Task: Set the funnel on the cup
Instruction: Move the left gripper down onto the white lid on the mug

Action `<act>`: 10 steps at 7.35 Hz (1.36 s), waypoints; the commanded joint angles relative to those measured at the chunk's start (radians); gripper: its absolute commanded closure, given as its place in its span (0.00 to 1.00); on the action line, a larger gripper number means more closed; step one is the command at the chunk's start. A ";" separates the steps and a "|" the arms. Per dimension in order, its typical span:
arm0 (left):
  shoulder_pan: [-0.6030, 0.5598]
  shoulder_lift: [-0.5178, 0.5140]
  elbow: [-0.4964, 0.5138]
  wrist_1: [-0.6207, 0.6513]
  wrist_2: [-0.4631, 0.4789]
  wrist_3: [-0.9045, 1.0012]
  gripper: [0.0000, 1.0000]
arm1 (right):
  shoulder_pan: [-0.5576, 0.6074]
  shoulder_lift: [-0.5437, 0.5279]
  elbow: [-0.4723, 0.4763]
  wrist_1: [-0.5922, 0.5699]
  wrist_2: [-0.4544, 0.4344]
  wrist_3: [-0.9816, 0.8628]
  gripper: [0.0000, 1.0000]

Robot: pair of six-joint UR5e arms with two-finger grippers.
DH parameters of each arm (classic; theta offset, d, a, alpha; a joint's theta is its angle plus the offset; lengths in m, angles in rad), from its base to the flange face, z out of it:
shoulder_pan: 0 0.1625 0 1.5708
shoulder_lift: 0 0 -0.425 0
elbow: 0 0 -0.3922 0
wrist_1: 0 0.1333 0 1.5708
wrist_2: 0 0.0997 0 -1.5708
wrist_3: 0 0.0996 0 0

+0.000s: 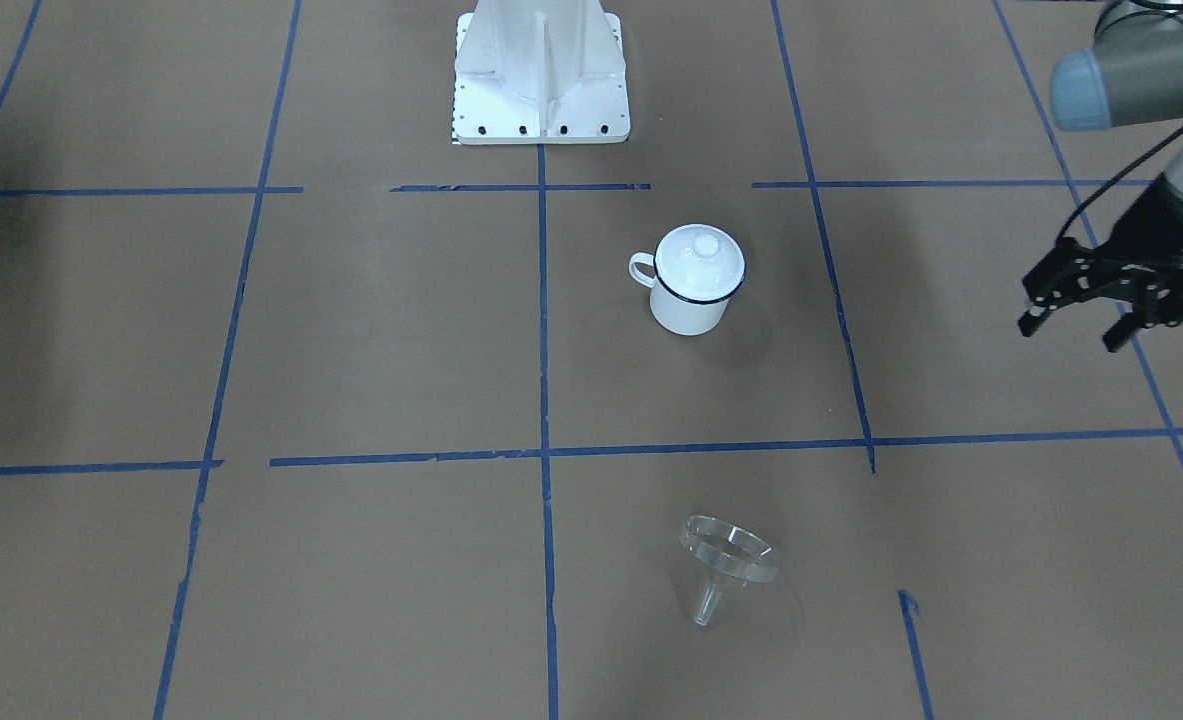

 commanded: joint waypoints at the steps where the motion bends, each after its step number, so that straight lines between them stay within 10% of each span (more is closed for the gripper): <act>1: 0.248 -0.045 -0.125 0.045 0.097 -0.370 0.00 | 0.000 0.000 0.001 0.000 0.000 0.000 0.00; 4: 0.476 -0.281 -0.169 0.428 0.298 -0.551 0.00 | 0.000 0.000 -0.001 0.000 0.000 0.000 0.00; 10: 0.558 -0.283 -0.167 0.432 0.350 -0.580 0.23 | 0.000 0.000 0.001 0.000 0.000 0.000 0.00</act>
